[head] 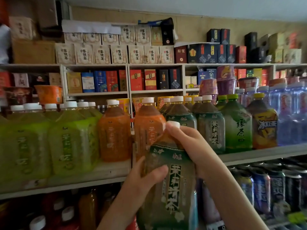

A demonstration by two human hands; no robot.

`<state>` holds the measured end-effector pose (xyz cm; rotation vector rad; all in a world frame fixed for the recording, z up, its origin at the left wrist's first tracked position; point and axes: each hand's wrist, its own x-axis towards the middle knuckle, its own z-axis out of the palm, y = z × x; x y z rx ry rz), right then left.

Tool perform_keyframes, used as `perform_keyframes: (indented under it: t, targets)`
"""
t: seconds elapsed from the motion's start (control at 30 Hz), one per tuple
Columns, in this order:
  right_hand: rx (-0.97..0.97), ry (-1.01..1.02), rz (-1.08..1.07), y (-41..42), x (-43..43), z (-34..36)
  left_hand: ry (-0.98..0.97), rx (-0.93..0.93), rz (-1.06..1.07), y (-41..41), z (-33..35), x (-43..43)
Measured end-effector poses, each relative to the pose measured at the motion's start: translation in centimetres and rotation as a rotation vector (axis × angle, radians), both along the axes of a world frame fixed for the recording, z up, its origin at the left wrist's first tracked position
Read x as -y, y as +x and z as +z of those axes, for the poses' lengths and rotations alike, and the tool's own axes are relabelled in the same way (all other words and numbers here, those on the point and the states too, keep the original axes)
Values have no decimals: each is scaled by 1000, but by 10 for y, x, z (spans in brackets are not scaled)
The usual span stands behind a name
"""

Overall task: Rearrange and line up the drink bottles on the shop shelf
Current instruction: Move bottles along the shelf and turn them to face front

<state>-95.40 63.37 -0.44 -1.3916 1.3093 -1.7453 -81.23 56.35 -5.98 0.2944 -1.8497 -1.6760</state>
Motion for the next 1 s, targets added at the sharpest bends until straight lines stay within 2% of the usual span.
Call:
perform_keyframes:
  t: [0.13, 0.23, 0.4, 0.57, 0.8, 1.0]
  targets:
    - [20, -76, -52, -2, -6, 3, -150, 97, -29, 1, 11, 3]
    - [29, -131, -79, -4, -9, 5, -276, 104, -9, 7, 20, 7]
    - [-27, -177, -163, -9, -11, 20, -574, 1, 426, 10, 43, 36]
    - [-89, -199, -230, -12, -12, 28, -660, 35, 661, 6, 51, 68]
    - [-114, -185, -231, -11, -5, 18, -618, 107, 593, 2, 31, 77]
    - [-123, -172, -159, -3, 10, 17, -694, 103, 692, 17, 23, 77]
